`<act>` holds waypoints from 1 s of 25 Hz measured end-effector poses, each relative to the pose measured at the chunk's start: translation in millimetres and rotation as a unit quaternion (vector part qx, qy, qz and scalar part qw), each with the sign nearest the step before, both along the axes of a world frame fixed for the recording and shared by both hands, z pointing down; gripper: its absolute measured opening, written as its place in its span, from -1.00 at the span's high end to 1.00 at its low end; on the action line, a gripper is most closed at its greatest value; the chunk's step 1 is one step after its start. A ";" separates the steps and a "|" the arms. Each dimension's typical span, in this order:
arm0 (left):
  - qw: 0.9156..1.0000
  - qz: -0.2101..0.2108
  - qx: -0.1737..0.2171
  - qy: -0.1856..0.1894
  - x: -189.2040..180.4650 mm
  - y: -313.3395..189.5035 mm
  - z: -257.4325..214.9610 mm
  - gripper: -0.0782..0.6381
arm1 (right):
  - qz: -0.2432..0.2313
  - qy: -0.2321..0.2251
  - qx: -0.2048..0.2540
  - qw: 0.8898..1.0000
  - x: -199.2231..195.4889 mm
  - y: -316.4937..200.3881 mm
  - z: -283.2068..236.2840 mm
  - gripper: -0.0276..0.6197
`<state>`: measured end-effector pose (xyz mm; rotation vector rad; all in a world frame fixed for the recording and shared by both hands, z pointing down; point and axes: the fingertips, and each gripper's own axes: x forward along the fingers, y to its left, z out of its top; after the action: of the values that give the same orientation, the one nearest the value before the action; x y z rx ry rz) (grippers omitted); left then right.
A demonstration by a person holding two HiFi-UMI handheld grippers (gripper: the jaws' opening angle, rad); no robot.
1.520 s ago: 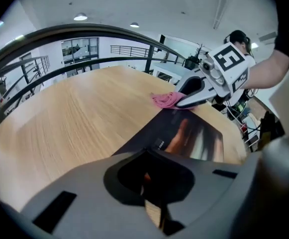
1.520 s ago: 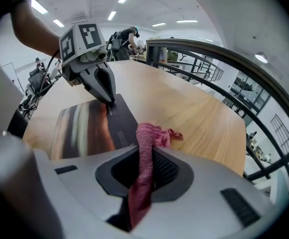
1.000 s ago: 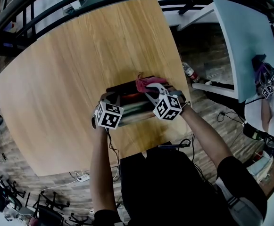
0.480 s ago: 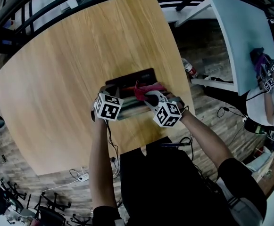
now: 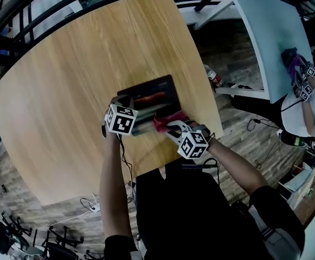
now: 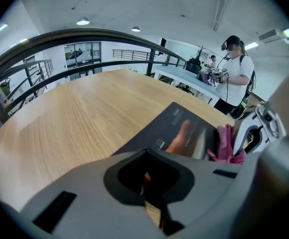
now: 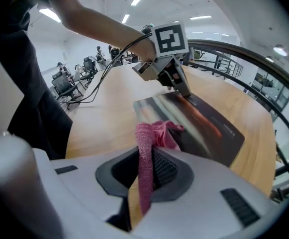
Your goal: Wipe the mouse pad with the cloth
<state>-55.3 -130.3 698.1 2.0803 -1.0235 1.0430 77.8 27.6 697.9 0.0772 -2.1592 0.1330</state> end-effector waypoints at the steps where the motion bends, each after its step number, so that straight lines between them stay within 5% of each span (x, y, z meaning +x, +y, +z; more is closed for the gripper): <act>1: 1.000 0.000 0.001 0.000 0.2 0.1 -0.1 0.72 | -0.004 0.002 -0.005 1.000 1.4 6.6 0.9 0.73; 6: 1.000 -0.004 0.006 0.004 -0.9 -0.5 -1.0 0.72 | 0.017 -0.007 -0.043 0.999 1.2 11.4 -4.0 0.73; 9: 1.000 -0.020 0.005 0.019 -1.2 -0.8 0.2 0.72 | 0.064 -0.051 -0.071 0.994 -1.2 -2.6 -25.8 0.73; 14: 0.999 -0.027 0.005 0.018 0.7 0.4 -0.8 0.72 | 0.219 -0.179 -0.108 0.953 -2.7 -71.3 -84.5 0.73; 18: 1.000 -0.027 0.006 0.010 1.5 0.1 -1.1 0.72 | 0.281 -0.215 -0.042 0.934 2.9 -142.7 -112.4 0.73; 22: 0.999 -0.032 0.005 0.010 -0.2 -1.7 -1.3 0.72 | 0.283 -0.177 0.048 0.941 -2.7 -201.0 -104.4 0.73; 25: 0.999 -0.032 0.003 0.011 -0.4 -1.0 -1.0 0.72 | 0.274 -0.134 0.072 0.950 -12.0 -225.8 -78.8 0.73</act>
<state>-55.7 -131.3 697.1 2.0455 -1.0763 0.9845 65.8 -198.2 619.1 0.7862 -2.3628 0.3179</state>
